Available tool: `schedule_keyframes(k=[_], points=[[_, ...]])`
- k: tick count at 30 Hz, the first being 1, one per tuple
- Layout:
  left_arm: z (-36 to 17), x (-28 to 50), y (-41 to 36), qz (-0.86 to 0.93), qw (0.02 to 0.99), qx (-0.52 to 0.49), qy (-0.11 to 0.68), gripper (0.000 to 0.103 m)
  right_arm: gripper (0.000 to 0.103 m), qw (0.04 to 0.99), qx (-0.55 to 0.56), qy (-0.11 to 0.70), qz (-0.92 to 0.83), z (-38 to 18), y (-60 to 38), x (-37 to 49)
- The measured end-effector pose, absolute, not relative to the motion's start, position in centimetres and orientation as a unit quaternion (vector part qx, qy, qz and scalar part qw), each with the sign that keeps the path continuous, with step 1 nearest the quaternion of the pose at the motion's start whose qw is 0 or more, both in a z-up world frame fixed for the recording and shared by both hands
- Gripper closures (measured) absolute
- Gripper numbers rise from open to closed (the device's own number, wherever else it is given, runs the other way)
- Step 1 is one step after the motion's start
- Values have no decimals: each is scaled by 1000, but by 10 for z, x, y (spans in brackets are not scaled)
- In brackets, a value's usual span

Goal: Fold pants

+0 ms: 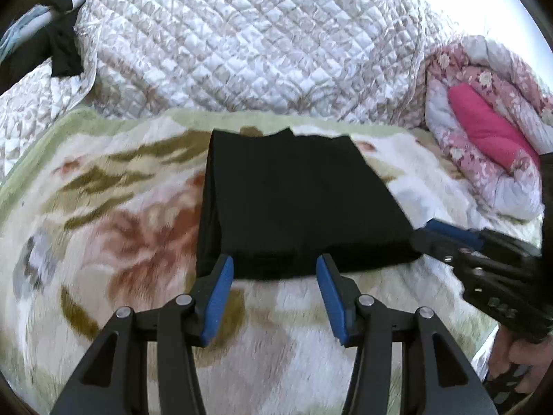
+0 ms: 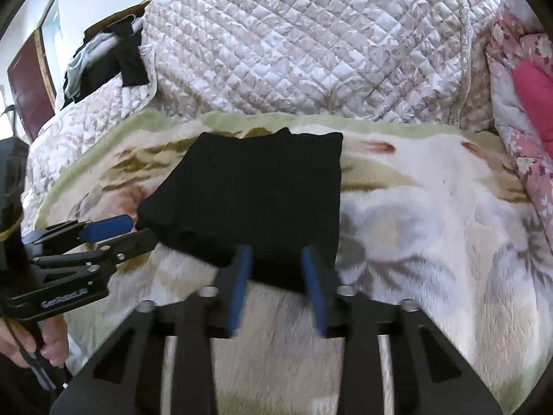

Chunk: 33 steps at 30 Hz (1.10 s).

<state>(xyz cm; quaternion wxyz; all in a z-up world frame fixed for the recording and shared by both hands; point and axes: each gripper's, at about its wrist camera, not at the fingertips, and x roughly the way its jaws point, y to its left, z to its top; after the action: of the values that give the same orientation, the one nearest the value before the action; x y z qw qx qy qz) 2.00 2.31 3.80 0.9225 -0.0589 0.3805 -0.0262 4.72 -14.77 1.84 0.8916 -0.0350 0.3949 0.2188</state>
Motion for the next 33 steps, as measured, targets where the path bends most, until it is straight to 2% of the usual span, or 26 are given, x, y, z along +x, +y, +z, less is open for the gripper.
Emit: schedule_keyframes(k=[4, 11, 20, 25, 28, 33], points=[[39, 34, 20, -27, 927, -51, 370, 50, 79, 874, -45, 431, 218, -3, -142, 61], [29, 36, 10, -18, 926, -2, 376, 50, 79, 883, -50, 415, 215, 5, -146, 49], [34, 13, 6, -23, 921, -20, 389, 50, 76, 882, -63, 411, 222, 12, -147, 26], [21, 17, 8, -17, 910, -28, 413, 50, 70, 871, -59, 440, 213, -1, -147, 30], [13, 18, 9, -13, 904, -27, 426, 50, 58, 867, -59, 450, 206, -6, -148, 33], [2, 21, 12, -10, 895, -36, 445, 50, 56, 861, -61, 461, 206, -12, -146, 35]])
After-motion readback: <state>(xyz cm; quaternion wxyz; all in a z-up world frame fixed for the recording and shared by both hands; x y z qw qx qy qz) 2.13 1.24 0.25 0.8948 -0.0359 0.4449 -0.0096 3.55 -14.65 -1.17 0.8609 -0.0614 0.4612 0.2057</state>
